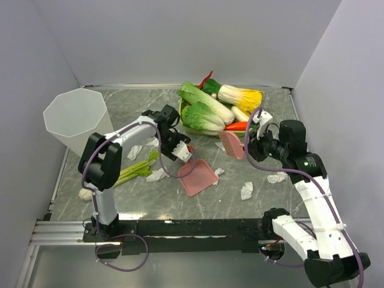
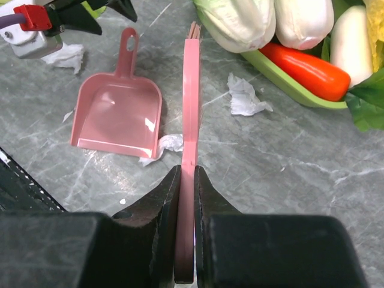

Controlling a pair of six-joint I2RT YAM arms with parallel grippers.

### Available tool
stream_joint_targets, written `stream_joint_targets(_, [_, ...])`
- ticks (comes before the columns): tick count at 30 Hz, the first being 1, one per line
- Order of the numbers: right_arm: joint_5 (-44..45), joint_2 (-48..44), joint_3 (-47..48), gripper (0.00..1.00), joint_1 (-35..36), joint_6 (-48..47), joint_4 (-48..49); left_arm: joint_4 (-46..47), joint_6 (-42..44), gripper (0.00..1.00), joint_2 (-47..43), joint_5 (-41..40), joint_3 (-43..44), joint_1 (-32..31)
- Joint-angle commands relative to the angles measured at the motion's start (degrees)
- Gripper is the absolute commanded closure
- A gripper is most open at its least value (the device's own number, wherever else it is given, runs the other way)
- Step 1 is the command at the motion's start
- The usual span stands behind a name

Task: Sweep away the paper scraps from the table

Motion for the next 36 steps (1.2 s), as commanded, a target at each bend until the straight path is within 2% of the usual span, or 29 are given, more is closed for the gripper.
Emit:
stream_joint_targets(1, [-0.58, -1.66, -0.95, 1.0, -0.84, -0.89, 2.14, -8.55, 8.67, 0.34, 3.99, 0.11, 6.35, -1.69])
stream_joint_targets(10, [-0.13, -1.84, -2.0, 1.0, -1.45, -0.63, 2.14, -7.95, 9.2, 0.36, 7.96, -0.94, 6.97, -4.76])
stream_joint_targets(14, [-0.48, -1.58, -2.01, 1.0, -1.54, -0.01, 2.14, -4.96, 6.74, 0.41, 7.61, -1.47, 4.69, -5.03])
stream_joint_targets(20, [-0.13, -0.52, -1.3, 1.0, -1.54, -0.18, 2.4, -4.78, 0.33, 0.62, 7.09, -1.39, 4.16, -5.12])
stream_joint_targets(23, [0.04, -0.17, -1.04, 1.0, -1.63, -0.45, 2.58, -3.38, -3.62, 0.71, 3.58, -0.86, 1.01, -4.95])
stream_joint_targets(29, [0.04, 0.44, -0.69, 1.0, -1.54, 0.08, 2.75, -2.4, -14.78, 0.83, -5.21, -0.86, -6.91, -4.95])
stream_joint_targets(34, [0.74, 1.5, 0.02, 1.0, -1.63, 0.17, 2.84, 1.1, -29.69, 0.81, -14.17, -2.35, -14.98, -5.21])
stream_joint_targets(36, [1.62, 2.37, 0.28, 1.0, -1.72, -0.01, 2.49, 2.25, -34.81, 0.73, -17.08, -3.92, -16.31, -5.56])
